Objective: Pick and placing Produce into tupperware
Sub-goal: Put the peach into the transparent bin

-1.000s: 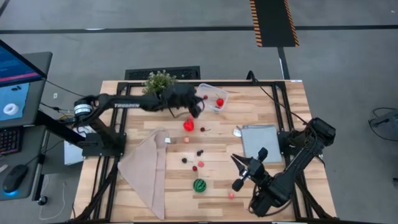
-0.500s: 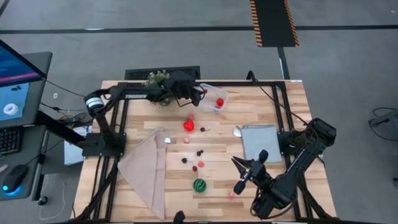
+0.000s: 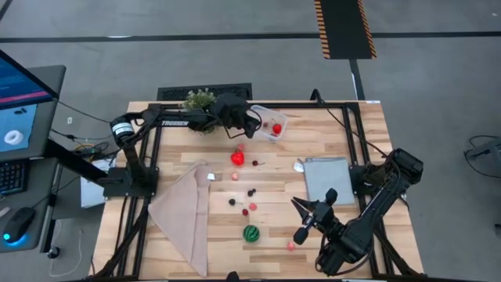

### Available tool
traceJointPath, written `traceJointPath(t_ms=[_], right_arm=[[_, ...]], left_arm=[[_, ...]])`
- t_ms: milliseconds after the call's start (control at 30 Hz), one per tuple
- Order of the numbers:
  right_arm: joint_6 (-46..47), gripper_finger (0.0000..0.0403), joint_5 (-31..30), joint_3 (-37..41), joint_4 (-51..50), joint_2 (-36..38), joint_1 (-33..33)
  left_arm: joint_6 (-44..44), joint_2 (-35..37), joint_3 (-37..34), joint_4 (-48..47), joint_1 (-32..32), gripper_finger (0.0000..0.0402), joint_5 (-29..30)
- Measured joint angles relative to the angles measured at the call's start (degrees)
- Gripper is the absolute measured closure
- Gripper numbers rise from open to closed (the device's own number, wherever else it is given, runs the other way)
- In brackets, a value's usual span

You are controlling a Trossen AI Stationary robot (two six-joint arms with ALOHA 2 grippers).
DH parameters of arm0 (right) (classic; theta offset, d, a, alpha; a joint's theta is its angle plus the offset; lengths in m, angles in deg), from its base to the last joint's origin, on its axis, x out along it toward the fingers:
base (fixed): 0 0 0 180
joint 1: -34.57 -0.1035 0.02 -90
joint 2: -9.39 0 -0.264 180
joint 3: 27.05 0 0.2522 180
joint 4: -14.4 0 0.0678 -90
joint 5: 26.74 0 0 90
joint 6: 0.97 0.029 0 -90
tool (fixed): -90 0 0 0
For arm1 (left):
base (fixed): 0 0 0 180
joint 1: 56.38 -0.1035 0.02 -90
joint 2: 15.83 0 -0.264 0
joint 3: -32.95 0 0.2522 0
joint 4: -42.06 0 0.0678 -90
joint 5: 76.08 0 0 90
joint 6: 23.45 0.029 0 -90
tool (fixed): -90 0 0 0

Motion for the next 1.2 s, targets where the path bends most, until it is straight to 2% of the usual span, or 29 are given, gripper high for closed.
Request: traceJointPath(t_ms=[133,267,433,633,833,933,1067,1200], right_arm=[[0.0,0.0341,0.0,0.0,0.2,0.0,0.0],[0.0,0.0341,0.1,0.0,0.4,0.0,-0.1],[0.0,0.0341,0.2,0.0,1.5,-0.8,-0.1],[0.8,0.0341,1.3,0.0,2.0,-1.7,-0.4],[-6.4,0.0341,3.6,0.0,6.7,-1.7,-0.7],[-8.5,0.0341,3.7,0.0,9.2,-1.7,-0.2],[-12.9,0.0341,4.3,0.0,10.5,-1.7,0.5],[-13.6,0.0341,4.9,-0.2,10.5,-1.6,1.1]], left_arm=[[0.2,1.3,0.0,0.1,0.3,0.0294,-2.5],[1.9,5.0,0.0,-1.6,2.3,0.0292,-4.3],[6.2,11.7,-0.9,-3.5,7.9,0.0302,-4.2],[6.9,20.1,-4.5,-2.2,15.7,0.0304,-3.5],[7.8,30.5,-14.3,0.7,24.2,0.0304,4.4],[6.9,35.0,-21.1,7.1,28.7,0.0304,7.9],[3.9,40.2,-29.8,15.9,33.2,0.0304,9.5],[3.4,44.0,-35.6,17.9,36.6,0.0304,13.1]])
